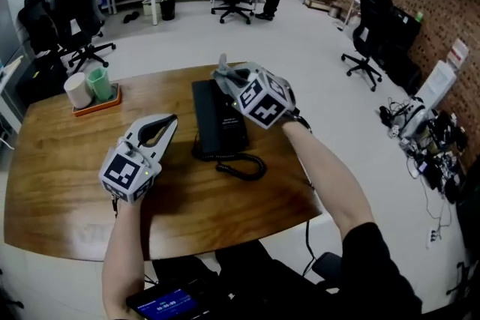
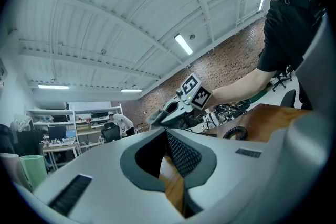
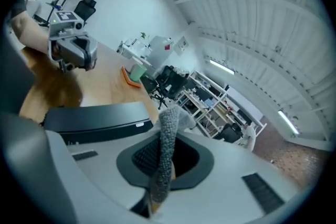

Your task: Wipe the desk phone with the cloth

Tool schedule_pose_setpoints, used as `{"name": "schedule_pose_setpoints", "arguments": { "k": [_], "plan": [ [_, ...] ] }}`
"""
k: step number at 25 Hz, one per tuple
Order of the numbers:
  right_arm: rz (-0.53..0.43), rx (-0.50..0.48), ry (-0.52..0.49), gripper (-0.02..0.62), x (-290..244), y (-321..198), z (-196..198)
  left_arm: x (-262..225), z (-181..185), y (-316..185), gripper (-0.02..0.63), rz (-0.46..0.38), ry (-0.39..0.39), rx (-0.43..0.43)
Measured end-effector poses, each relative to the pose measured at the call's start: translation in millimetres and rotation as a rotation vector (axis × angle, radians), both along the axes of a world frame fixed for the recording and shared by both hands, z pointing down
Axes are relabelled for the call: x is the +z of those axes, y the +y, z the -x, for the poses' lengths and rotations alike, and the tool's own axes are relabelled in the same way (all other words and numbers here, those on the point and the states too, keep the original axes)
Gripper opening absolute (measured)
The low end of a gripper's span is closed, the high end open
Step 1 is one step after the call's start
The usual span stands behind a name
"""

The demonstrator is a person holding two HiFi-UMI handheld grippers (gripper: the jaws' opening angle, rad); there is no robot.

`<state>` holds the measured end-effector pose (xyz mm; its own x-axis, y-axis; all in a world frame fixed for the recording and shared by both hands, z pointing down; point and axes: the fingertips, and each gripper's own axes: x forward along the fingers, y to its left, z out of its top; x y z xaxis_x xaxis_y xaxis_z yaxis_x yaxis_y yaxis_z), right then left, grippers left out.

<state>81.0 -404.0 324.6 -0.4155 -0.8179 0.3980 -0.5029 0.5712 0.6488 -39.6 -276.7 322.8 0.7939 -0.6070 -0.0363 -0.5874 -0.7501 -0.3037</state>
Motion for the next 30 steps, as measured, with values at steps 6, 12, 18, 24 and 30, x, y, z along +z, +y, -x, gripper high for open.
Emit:
{"name": "schedule_pose_setpoints", "arguments": {
  "k": [6, 12, 18, 24, 30],
  "plan": [
    [0.046, -0.053, 0.069, 0.025, 23, 22, 0, -4, -3, 0, 0.0, -0.013, -0.004, 0.003],
    [0.084, -0.205, 0.187, 0.025, 56, 100, 2, -3, -2, 1, 0.0, -0.002, -0.015, 0.002],
    [0.168, -0.368, 0.346, 0.025, 85, 169, -4, -4, -4, 1, 0.0, -0.002, -0.006, 0.006],
    [-0.011, -0.122, 0.107, 0.025, 8, 77, -20, -4, -1, -1, 0.0, -0.015, 0.001, 0.008],
    [-0.041, 0.032, 0.004, 0.025, -7, -1, -17, -4, -2, 1, 0.0, -0.006, 0.014, 0.003]
  ]
}}
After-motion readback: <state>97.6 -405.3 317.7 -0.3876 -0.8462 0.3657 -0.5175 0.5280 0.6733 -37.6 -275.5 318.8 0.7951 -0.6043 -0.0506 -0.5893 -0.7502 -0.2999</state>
